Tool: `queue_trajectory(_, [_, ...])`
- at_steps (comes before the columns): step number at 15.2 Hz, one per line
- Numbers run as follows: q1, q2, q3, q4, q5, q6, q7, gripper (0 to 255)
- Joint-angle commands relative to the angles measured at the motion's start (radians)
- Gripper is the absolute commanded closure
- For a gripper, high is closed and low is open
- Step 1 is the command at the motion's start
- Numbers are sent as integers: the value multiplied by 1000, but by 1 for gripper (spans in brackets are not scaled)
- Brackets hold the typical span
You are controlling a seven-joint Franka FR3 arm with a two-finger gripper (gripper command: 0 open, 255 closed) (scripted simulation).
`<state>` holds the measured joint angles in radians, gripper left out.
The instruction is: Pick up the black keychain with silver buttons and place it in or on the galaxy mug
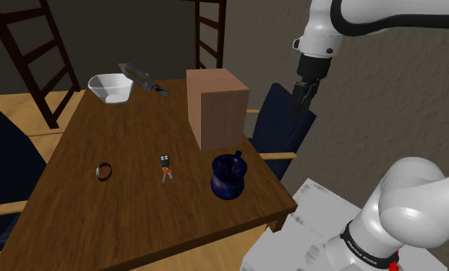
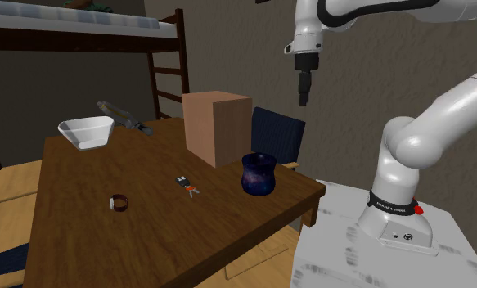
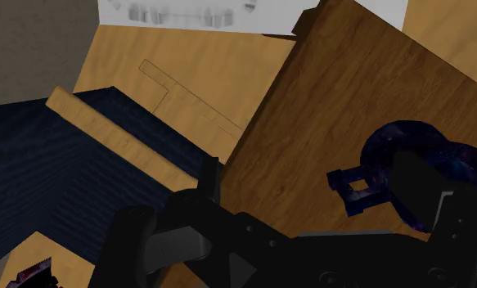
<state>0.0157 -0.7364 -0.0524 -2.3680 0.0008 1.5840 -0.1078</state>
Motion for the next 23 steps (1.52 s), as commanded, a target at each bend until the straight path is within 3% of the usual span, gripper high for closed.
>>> queue_trajectory(1, [0,0,0,0,0,0,0,0])
queue_trajectory(13, [42,284,209,33,93,292,312,0])
queue_trajectory(23, [54,632,344,227,30,469,589,0])
